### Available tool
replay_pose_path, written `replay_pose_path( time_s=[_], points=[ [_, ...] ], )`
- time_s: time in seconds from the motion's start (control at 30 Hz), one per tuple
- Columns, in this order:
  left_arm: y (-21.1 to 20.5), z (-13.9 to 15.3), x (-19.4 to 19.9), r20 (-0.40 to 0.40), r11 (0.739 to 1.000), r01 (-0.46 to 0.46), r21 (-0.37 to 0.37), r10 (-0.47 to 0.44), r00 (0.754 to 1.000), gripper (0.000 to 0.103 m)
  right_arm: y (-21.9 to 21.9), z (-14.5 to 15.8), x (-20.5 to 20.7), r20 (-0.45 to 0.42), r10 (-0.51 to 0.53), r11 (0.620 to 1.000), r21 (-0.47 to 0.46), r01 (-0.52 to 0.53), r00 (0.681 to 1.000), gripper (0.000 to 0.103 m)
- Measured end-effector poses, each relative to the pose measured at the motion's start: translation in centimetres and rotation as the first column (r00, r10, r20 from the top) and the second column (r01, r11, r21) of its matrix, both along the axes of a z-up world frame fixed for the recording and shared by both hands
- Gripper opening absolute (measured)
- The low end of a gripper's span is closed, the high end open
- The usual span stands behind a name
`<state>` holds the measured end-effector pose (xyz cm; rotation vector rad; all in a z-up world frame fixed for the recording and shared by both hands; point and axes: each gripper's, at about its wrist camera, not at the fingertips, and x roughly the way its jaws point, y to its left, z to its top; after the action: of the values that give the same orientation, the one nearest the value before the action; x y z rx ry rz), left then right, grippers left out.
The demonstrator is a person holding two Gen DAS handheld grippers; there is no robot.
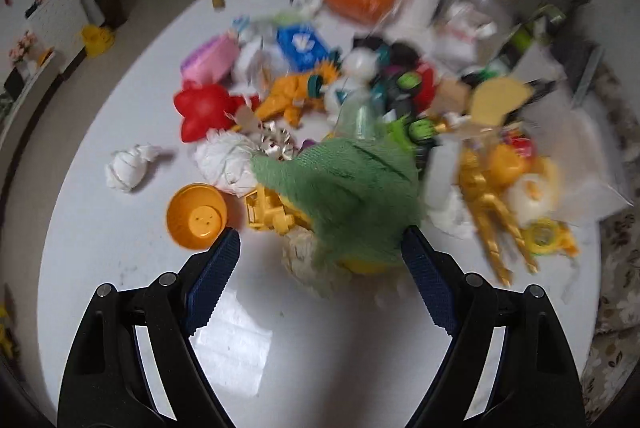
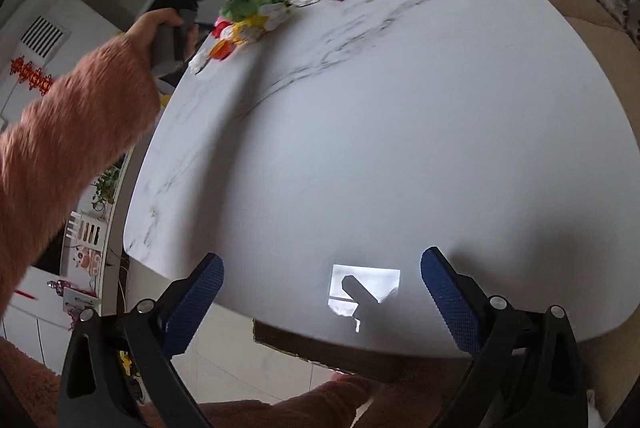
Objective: Collect trash
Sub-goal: 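Grasp the green fuzzy cloth with the left tool and lift it, then grasp the yellow dinosaur toy with right tool while left holds green cloth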
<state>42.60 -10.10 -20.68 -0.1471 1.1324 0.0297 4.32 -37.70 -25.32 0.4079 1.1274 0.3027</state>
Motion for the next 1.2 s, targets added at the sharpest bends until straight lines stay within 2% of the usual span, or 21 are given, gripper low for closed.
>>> replay_pose_path(
  time_s=[0.03, 0.07, 0.1, 0.2, 0.3, 0.37, 0.43, 0.53, 0.63, 0.73, 0.8, 0.87, 0.97, 1.07, 1.17, 1.2],
  points=[
    [-0.1, -0.2, 0.8, -0.003, 0.999, 0.001, -0.041, -0.001, 1.0, 0.079, -0.5, 0.0, 0.3, -0.002, -0.006, 1.0, -0.004, 0.006, 1.0, 0.097],
    [-0.4, -0.1, 1.0, 0.003, 0.999, 0.011, -0.052, -0.011, 1.0, 0.064, -1.1, 0.1, 0.6, -0.002, -0.003, 1.0, -0.01, 0.003, 1.0, 0.097],
    [-0.5, 0.3, 0.9, 0.019, 0.997, 0.028, -0.069, -0.027, 0.999, 0.031, -1.5, 0.2, 0.9, 0.001, 0.0, 1.0, -0.011, 0.0, 1.0, 0.097],
    [-0.5, 2.0, -0.5, 0.064, 0.993, 0.068, -0.099, -0.062, 0.996, 0.029, -2.7, 0.5, 2.0, 0.005, 0.018, 1.0, -0.003, -0.018, 1.0, 0.097],
    [0.8, 4.4, -3.3, 0.101, 0.98, 0.1, -0.174, -0.084, 0.991, 0.029, -3.0, 1.1, 3.9, 0.03, 0.043, 0.999, 0.0, -0.043, 0.999, 0.097],
    [2.1, 6.5, -6.3, 0.144, 0.966, 0.123, -0.226, -0.091, 0.985, 0.029, -2.7, 1.9, 5.8, 0.06, 0.069, 0.998, 0.006, -0.07, 0.996, 0.097],
    [3.4, 8.2, -10.5, 0.183, 0.96, 0.145, -0.24, -0.102, 0.978, 0.029, -1.4, 2.7, 8.5, 0.099, 0.13, 0.991, 0.001, -0.131, 0.986, 0.097],
    [5.7, 9.2, -16.5, 0.19, 0.956, 0.133, -0.262, -0.085, 0.978, 0.029, 1.8, 3.4, 13.6, 0.145, 0.252, 0.967, -0.06, -0.246, 0.957, 0.097],
    [8.0, 8.6, -22.1, 0.169, 0.96, 0.071, -0.272, -0.025, 0.985, 0.03, 5.5, 3.8, 20.1, 0.195, 0.343, 0.938, -0.115, -0.326, 0.919, 0.097],
    [9.6, 7.3, -26.9, 0.141, 0.958, 0.003, -0.288, 0.039, 0.989, 0.03, 8.7, 3.4, 26.8, 0.193, 0.374, 0.926, -0.137, -0.352, 0.907, 0.097],
    [10.4, 6.3, -29.4, 0.111, 0.947, -0.049, -0.316, 0.088, 0.99, 0.03, 10.8, 2.8, 31.6, 0.184, 0.367, 0.927, -0.156, -0.342, 0.912, 0.097],
    [11.0, 5.4, -31.8, 0.086, 0.934, -0.099, -0.343, 0.136, 0.987, 0.03, 12.2, 2.1, 35.4, 0.157, 0.334, 0.94, -0.131, -0.316, 0.929, 0.097],
    [11.8, 4.3, -34.1, 0.055, 0.916, -0.156, -0.37, 0.189, 0.98, 0.03, 14.2, 1.0, 39.5, 0.108, 0.317, 0.947, -0.088, -0.308, 0.942, 0.097],
    [12.7, 3.5, -35.6, 0.031, 0.906, -0.202, -0.371, 0.229, 0.973, 0.03, 16.1, -0.6, 41.9, 0.05, 0.312, 0.942, -0.145, -0.302, 0.949, 0.097],
    [13.4, 3.1, -36.7, 0.019, 0.894, -0.238, -0.38, 0.265, 0.964, 0.03, 17.7, -2.5, 43.5, -0.031, 0.317, 0.936, -0.153, -0.318, 0.948, 0.097],
    [13.6, 3.0, -37.0, 0.017, 0.892, -0.245, -0.379, 0.271, 0.962, 0.03, 18.3, -2.5, 43.3, -0.018, 0.322, 0.929, -0.186, -0.319, 0.947, 0.094]
  ],
)
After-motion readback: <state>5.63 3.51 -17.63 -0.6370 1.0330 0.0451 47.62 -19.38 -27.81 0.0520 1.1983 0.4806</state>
